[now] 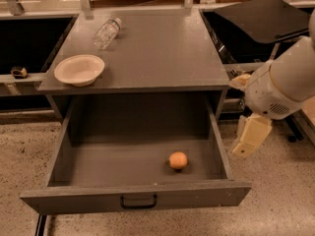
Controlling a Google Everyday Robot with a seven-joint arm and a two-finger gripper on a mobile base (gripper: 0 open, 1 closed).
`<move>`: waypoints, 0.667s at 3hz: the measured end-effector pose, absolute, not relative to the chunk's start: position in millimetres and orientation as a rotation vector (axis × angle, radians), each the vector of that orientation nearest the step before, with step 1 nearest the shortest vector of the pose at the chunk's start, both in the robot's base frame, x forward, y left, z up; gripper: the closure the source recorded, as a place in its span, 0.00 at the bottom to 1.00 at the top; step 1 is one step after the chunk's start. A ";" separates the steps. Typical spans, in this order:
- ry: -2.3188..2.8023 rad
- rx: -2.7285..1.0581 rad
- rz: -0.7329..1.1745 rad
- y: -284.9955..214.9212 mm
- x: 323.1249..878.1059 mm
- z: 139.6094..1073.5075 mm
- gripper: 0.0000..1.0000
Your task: Pick orange from top drawer and place on counter
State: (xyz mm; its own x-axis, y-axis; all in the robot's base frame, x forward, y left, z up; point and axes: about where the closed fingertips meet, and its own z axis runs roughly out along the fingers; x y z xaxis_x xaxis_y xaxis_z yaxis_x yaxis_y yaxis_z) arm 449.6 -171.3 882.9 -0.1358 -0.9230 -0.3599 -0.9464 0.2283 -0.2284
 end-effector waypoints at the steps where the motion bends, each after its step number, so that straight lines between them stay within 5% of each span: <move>1: 2.001 -1.709 0.033 -165.7 462.6 886.4 0.00; 2: 2.003 -1.708 0.031 -165.7 462.7 886.7 0.00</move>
Offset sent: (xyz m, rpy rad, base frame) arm 0.0120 0.0060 0.0019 0.0212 -0.0757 0.0270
